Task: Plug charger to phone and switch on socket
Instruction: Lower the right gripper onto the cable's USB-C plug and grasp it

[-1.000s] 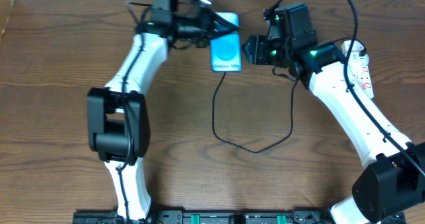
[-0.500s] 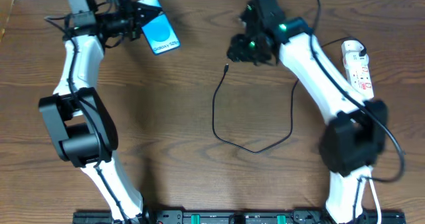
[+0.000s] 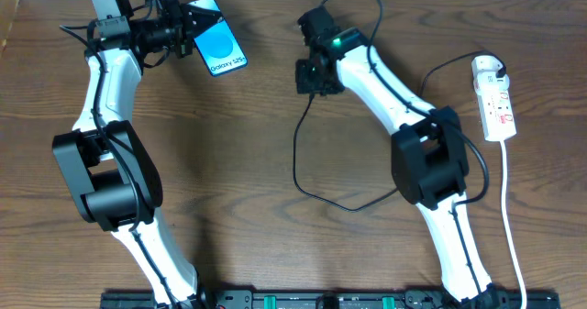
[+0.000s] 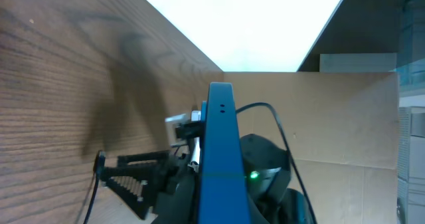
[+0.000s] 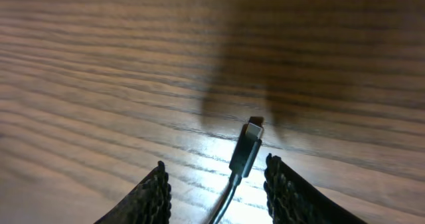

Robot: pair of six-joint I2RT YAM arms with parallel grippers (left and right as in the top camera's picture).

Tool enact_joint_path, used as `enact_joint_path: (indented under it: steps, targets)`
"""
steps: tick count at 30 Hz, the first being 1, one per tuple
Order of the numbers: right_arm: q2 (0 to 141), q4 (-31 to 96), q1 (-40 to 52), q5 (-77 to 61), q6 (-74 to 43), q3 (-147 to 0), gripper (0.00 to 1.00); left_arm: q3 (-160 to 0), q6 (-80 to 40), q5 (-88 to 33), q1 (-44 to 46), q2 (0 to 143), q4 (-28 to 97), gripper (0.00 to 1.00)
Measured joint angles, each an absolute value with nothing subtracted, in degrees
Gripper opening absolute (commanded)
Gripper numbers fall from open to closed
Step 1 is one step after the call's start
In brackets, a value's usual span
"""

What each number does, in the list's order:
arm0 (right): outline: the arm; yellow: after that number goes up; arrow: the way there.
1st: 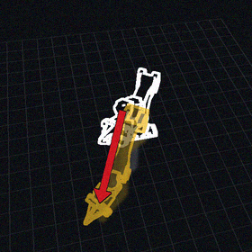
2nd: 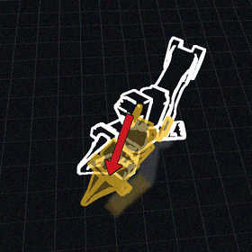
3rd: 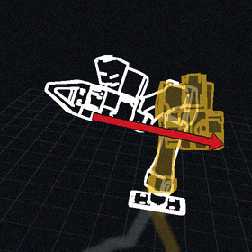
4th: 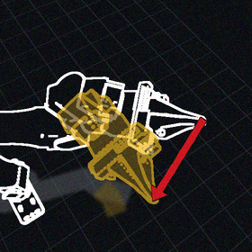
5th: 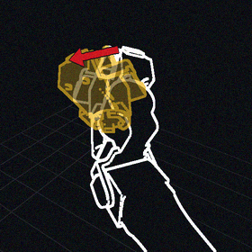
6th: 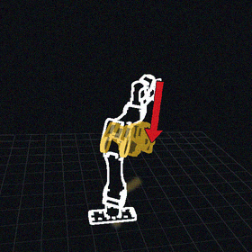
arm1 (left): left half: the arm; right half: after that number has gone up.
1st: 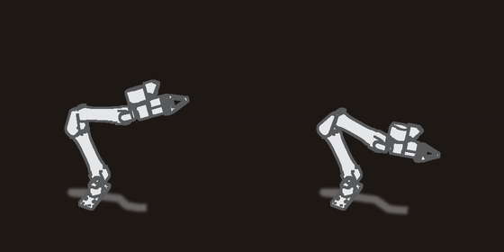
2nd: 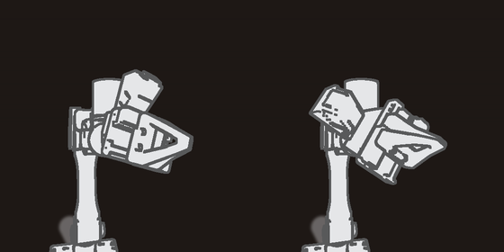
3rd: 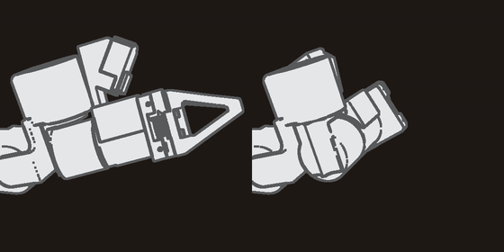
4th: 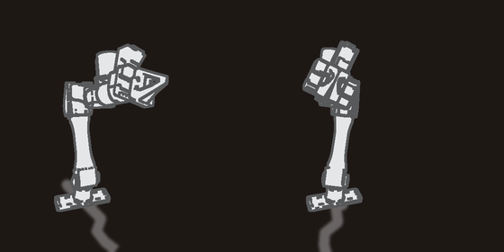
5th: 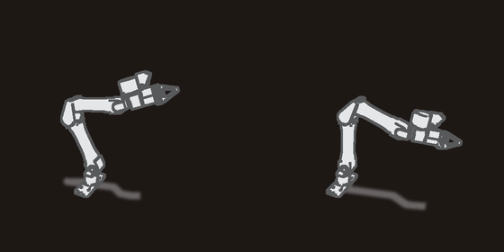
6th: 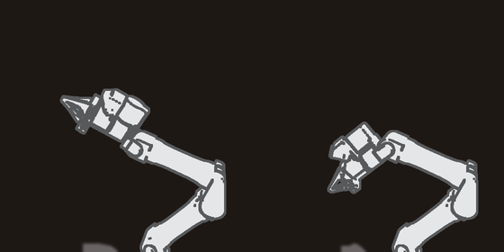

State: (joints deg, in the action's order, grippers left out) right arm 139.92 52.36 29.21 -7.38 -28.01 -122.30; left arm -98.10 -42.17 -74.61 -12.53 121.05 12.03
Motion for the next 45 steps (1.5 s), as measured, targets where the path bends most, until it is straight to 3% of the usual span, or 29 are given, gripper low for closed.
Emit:
enact_joint_path:
  steps: [38, 41, 45]
  targets:
    - [142.39, 52.64, 32.18, -0.80, -34.15, -121.12, 0.33, -98.10, -42.17, -74.61, -12.53, 121.05, 12.10, 0.07]
    - [142.32, 52.56, 32.18, -0.62, -34.22, -120.95, 0.29, -98.10, -42.17, -74.61, -12.53, 121.05, 12.51, 0.07]
    - [142.32, 52.62, 32.18, -0.16, -34.59, -120.88, 0.13, -98.10, -42.15, -74.61, -12.53, 121.05, 13.10, 0.07]
